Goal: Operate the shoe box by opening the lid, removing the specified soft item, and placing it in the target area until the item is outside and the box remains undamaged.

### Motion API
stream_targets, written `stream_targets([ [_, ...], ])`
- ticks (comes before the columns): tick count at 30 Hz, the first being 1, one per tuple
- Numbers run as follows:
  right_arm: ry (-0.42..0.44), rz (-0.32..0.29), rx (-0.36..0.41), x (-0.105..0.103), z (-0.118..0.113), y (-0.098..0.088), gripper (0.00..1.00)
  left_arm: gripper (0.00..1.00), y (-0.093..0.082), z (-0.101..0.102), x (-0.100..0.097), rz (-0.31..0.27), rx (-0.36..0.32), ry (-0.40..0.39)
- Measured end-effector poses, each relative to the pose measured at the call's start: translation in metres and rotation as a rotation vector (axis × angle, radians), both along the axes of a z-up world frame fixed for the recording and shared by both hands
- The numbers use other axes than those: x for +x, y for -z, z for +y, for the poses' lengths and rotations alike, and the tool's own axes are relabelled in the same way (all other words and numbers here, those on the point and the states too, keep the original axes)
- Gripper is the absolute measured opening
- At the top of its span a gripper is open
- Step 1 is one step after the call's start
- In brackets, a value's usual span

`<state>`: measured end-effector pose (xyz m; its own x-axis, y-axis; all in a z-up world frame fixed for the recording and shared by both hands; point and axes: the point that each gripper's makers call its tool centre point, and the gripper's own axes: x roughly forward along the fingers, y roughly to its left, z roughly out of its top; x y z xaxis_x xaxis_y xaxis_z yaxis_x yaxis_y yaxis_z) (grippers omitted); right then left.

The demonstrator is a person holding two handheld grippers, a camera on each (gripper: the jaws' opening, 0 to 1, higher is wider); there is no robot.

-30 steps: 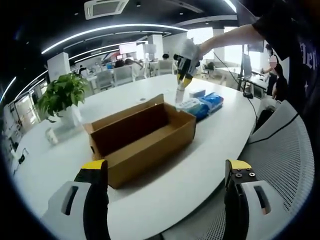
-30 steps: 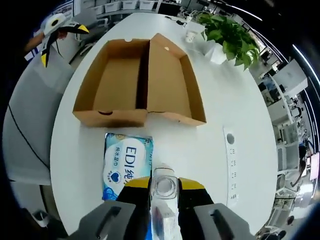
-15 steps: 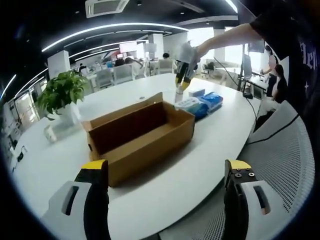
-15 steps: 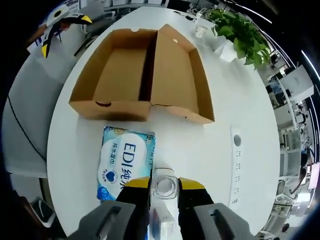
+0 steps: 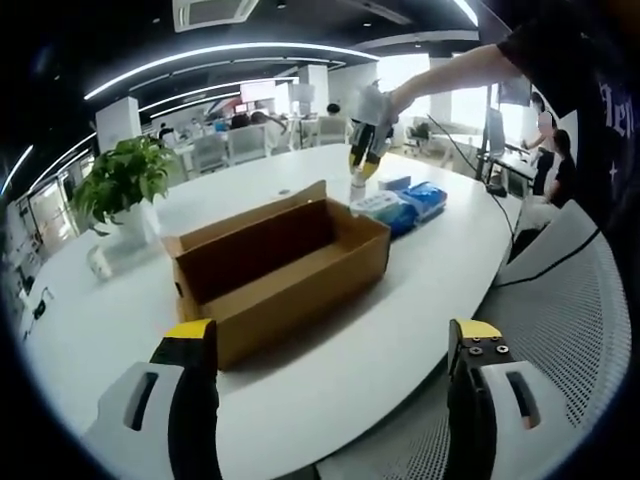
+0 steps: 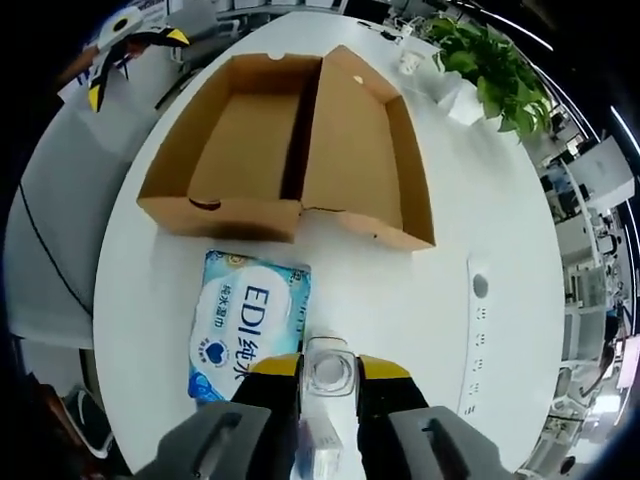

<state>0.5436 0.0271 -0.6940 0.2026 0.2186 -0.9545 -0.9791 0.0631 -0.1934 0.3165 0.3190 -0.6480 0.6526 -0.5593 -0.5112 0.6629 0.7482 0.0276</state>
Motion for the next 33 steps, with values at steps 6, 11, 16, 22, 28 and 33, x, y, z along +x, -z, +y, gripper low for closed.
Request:
stream_targets([
  [6,0.002,-0.001,-0.001,0.003,0.001,0.0,0.17,0.96,0.003,0.001,-0.001,0.006,-0.001,-0.001],
  [11,0.009,-0.007,0.001,0.005,0.001,0.0,0.18,0.95,0.004,0.002,-0.002,0.009,-0.001,-0.003],
  [16,0.041,0.008,0.02,0.008,0.0,0.001,0.27,0.96,0.006,0.004,-0.001,0.013,0.002,-0.01],
  [22,0.061,0.003,0.03,0.01,-0.001,-0.002,0.3,0.96,0.003,0.004,0.005,0.007,-0.003,-0.022],
  [28,0.083,-0.003,0.051,0.013,-0.001,-0.006,0.37,0.96,0.003,0.009,0.013,0.011,0.001,-0.048],
  [33,0.114,-0.007,0.076,0.015,-0.001,-0.009,0.4,0.96,0.003,0.013,0.022,0.014,0.004,-0.056],
])
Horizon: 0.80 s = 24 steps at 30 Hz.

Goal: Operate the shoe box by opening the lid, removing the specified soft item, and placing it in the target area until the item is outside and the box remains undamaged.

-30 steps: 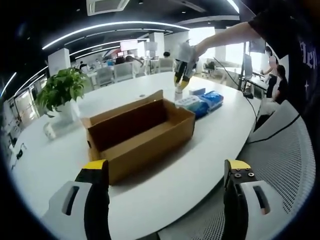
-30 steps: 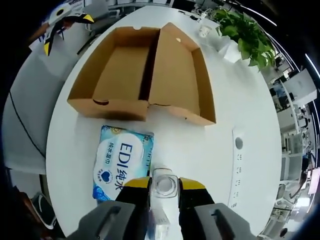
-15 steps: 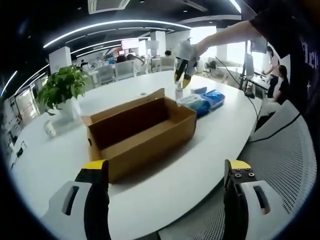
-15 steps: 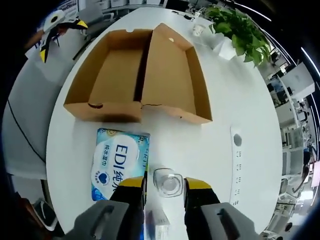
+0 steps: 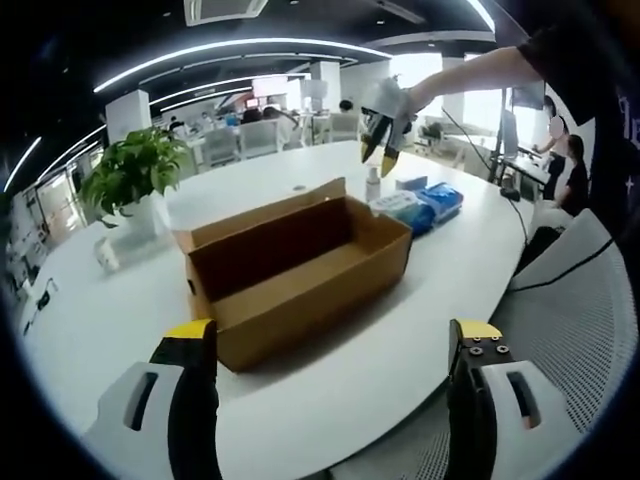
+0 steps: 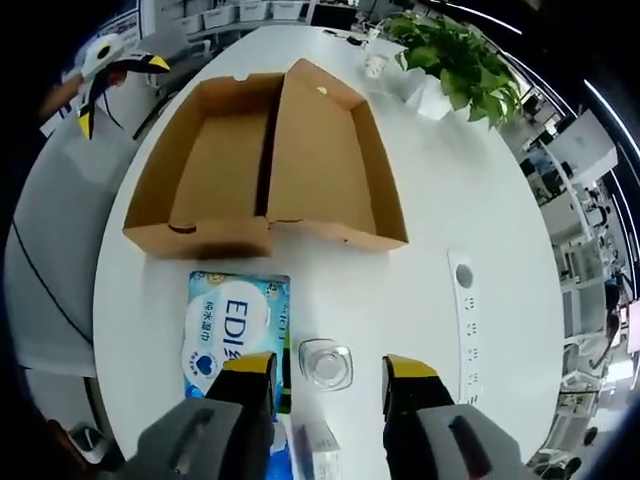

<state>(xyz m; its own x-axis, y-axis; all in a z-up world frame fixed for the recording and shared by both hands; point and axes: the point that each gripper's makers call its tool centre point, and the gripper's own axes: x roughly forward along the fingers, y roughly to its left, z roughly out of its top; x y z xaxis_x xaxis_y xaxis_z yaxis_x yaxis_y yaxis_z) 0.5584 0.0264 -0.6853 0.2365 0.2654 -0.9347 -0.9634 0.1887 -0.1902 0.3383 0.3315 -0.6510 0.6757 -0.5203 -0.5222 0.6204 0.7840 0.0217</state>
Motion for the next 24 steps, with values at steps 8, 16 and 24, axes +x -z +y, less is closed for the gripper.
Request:
stream_targets([
  [8,0.045,0.004,0.048,0.001,0.003,-0.004,0.43,0.95,-0.002,0.01,0.017,0.003,-0.005,-0.038],
  [16,0.128,0.016,0.139,0.008,0.012,-0.014,0.45,0.91,0.0,0.02,0.032,0.018,-0.006,-0.085],
  [24,0.201,0.022,0.2,0.015,0.02,-0.019,0.45,0.85,0.001,0.033,0.045,0.027,-0.02,-0.154],
])
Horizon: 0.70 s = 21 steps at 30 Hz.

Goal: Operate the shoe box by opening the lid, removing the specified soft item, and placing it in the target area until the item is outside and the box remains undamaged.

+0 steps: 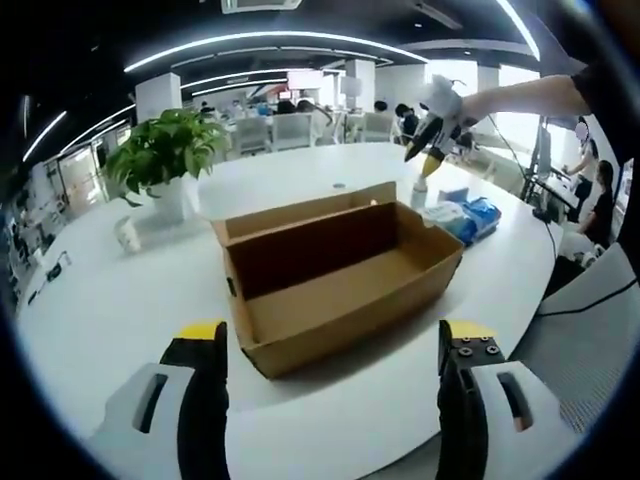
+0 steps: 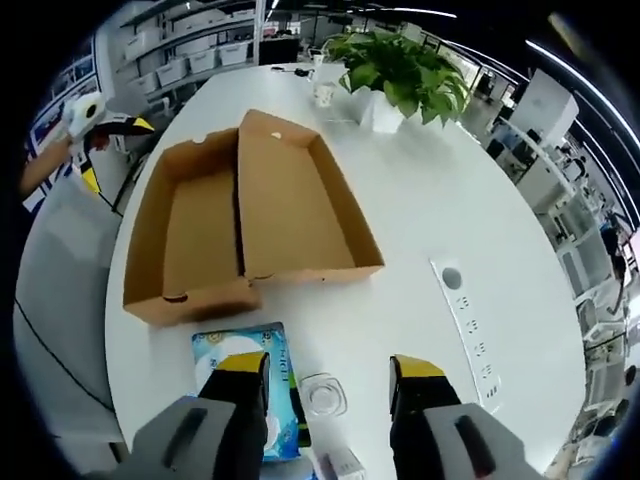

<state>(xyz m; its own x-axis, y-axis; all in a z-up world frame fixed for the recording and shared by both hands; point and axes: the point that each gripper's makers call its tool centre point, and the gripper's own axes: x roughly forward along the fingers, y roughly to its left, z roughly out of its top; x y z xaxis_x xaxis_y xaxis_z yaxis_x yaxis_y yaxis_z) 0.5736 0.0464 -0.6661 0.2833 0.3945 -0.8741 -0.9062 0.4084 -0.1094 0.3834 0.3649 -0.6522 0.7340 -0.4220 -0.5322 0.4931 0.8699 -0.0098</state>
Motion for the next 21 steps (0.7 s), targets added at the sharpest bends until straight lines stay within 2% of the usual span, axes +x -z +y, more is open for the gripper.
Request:
stream_targets([
  [3,0.039,0.008,0.032,0.003,0.004,-0.002,0.45,0.81,0.001,0.007,0.004,0.011,-0.01,-0.04],
  [7,0.109,0.052,0.094,0.008,0.009,-0.001,0.45,0.69,0.003,0.019,0.01,0.032,-0.03,-0.101],
  [12,0.169,0.068,0.167,0.011,0.018,-0.004,0.45,0.64,0.006,0.03,0.018,0.045,-0.045,-0.155],
  [21,0.256,0.1,0.283,0.012,0.039,-0.01,0.45,0.55,0.016,0.038,0.028,0.081,-0.05,-0.205],
])
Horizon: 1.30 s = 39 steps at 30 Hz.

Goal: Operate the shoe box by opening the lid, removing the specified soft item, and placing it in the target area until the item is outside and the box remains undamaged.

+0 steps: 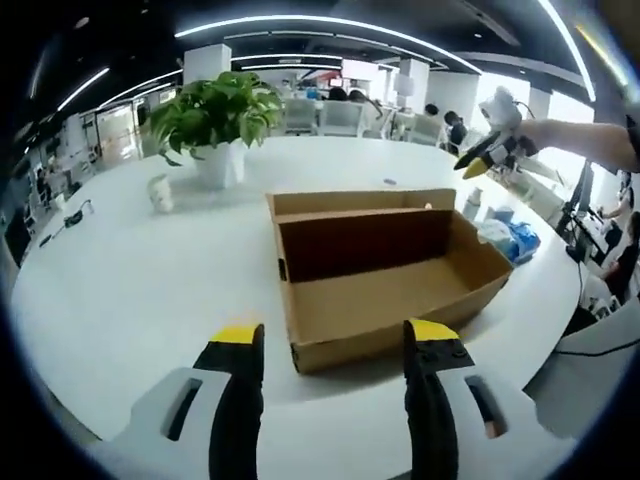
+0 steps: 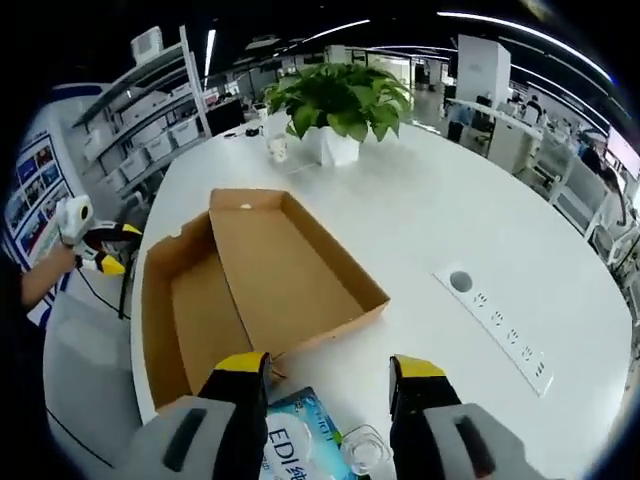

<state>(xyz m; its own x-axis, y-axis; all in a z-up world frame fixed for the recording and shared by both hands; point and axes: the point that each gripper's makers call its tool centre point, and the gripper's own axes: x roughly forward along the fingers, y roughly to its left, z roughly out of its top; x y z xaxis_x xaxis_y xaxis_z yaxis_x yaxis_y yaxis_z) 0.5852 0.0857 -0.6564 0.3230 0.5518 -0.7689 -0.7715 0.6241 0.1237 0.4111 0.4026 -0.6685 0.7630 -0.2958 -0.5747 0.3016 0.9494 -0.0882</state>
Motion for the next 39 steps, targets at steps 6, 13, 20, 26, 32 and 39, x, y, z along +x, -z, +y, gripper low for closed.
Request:
stream_targets([
  [6,0.05,0.019,0.028,-0.001,0.008,0.004,0.46,0.46,0.008,0.002,0.006,0.021,0.01,-0.018],
  [13,0.079,0.017,0.041,0.0,0.015,0.009,0.46,0.36,0.017,0.007,0.014,0.047,0.014,-0.056],
  [20,0.089,0.023,0.044,-0.001,0.018,0.015,0.46,0.19,0.027,0.02,0.022,0.087,-0.021,-0.172],
  [26,0.114,0.011,0.05,0.004,0.017,0.018,0.45,0.07,0.034,0.025,0.023,0.106,-0.027,-0.222],
  [32,0.173,-0.004,0.084,0.015,0.021,0.018,0.39,0.04,0.039,0.026,0.024,0.099,-0.029,-0.257],
  [39,0.252,-0.003,0.083,0.035,0.023,0.028,0.35,0.03,0.039,0.026,0.024,0.097,-0.02,-0.285],
])
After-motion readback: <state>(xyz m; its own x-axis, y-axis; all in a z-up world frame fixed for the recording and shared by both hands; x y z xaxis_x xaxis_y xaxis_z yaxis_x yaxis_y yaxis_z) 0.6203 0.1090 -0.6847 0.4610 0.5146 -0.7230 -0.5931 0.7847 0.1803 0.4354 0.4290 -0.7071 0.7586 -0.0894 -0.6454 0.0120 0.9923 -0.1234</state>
